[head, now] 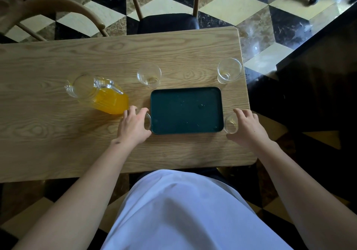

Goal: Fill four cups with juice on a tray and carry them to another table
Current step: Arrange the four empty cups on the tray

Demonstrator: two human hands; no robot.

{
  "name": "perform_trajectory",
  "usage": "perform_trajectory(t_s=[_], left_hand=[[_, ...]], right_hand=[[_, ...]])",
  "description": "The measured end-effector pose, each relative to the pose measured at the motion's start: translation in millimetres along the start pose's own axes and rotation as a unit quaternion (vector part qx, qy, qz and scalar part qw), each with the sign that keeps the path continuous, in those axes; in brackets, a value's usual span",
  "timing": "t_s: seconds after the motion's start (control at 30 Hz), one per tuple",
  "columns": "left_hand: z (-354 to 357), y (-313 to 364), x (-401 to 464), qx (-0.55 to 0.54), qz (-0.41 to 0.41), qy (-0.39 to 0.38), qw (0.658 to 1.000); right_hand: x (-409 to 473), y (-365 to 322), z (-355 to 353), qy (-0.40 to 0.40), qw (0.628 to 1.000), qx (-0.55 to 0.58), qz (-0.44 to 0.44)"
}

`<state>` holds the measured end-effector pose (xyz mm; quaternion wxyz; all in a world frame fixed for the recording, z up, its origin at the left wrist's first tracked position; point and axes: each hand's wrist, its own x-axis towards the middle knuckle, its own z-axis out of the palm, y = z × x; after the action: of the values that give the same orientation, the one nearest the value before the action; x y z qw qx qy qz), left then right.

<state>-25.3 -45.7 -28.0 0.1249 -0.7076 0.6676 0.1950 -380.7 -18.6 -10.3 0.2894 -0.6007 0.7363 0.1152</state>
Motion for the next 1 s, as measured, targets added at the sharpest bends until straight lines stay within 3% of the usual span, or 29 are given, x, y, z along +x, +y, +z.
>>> perform_trajectory(t_s=[0.13, 0.33, 1.0], left_hand=[[-9.4, -1.1, -7.9, -0.031, -0.01, 0.029, 0.999], [-39.2, 30.9, 1.8, -0.049, 0.059, 0.114, 0.99], [-39.7, 97.1, 63.1, -0.089, 0.098, 0.037, 0.991]], right_hand=[[-0.8, -4.6, -0.7, 0.0, 1.0, -0.011, 0.018], [14.3, -38.1, -26.7, 0.055, 0.998, -0.005, 0.003], [86.0, -113.5, -38.1, 0.012, 0.996, -0.018, -0.081]])
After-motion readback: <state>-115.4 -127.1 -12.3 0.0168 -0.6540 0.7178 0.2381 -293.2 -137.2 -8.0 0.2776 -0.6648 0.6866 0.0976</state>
